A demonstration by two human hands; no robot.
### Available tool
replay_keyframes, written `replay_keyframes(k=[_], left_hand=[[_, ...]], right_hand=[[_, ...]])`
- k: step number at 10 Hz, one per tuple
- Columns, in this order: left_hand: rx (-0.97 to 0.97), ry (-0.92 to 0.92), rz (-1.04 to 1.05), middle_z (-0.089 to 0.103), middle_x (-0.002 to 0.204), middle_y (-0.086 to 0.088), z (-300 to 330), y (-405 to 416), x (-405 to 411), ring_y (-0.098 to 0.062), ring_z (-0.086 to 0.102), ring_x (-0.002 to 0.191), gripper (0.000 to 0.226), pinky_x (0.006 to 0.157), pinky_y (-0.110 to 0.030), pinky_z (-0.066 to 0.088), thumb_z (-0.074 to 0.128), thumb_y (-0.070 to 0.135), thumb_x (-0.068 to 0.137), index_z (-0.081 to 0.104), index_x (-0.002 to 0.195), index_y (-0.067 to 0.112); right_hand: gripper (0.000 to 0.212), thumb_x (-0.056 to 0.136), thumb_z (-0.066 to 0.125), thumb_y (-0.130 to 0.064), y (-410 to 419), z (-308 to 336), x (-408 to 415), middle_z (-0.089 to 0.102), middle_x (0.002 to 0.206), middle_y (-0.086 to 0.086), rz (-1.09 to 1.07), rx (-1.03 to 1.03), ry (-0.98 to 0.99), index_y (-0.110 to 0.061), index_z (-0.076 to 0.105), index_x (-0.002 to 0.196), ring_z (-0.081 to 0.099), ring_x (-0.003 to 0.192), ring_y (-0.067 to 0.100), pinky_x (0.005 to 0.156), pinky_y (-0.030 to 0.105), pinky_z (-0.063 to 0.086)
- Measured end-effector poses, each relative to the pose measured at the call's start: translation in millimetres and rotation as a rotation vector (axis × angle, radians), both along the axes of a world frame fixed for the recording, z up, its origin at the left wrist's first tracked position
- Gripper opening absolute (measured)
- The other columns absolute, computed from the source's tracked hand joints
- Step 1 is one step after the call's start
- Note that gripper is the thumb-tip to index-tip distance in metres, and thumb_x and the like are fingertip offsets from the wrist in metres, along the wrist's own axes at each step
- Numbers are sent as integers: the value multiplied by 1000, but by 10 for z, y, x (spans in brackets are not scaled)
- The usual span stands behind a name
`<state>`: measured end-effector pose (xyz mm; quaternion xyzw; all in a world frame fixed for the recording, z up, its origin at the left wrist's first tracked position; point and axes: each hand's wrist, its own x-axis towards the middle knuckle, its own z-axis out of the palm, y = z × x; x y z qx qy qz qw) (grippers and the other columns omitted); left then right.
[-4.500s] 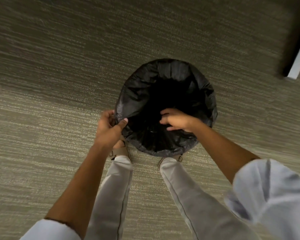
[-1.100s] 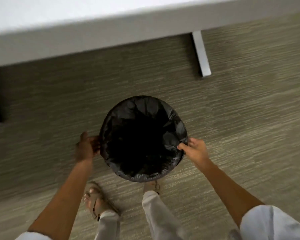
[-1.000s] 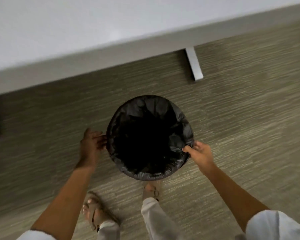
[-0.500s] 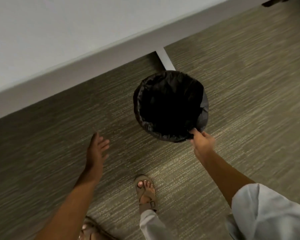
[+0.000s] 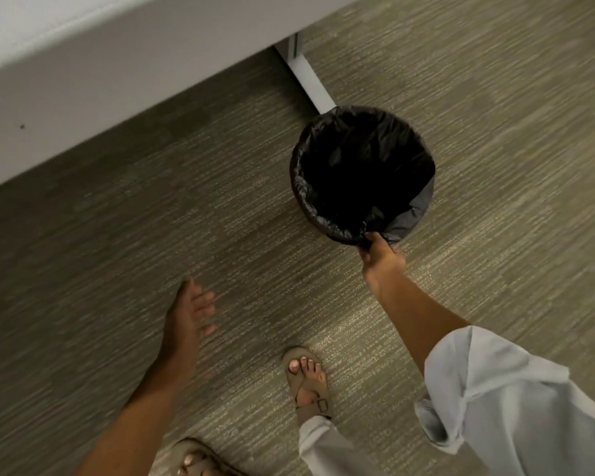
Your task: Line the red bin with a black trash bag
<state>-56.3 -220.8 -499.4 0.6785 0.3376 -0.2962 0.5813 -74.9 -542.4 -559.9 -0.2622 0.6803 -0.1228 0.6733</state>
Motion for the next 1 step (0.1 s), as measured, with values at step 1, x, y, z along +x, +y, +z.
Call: replay_keyframes(k=[1], left_hand=[[24, -10, -38, 56, 138, -16, 13, 2, 96, -30, 54, 119, 66, 93, -46, 42, 28, 56, 100, 44, 141, 7]], right_hand=[[44, 84, 79, -3, -5, 4, 39, 69, 115, 23, -6, 39, -16, -2, 55, 122, 74, 88, 29, 48, 24, 60]])
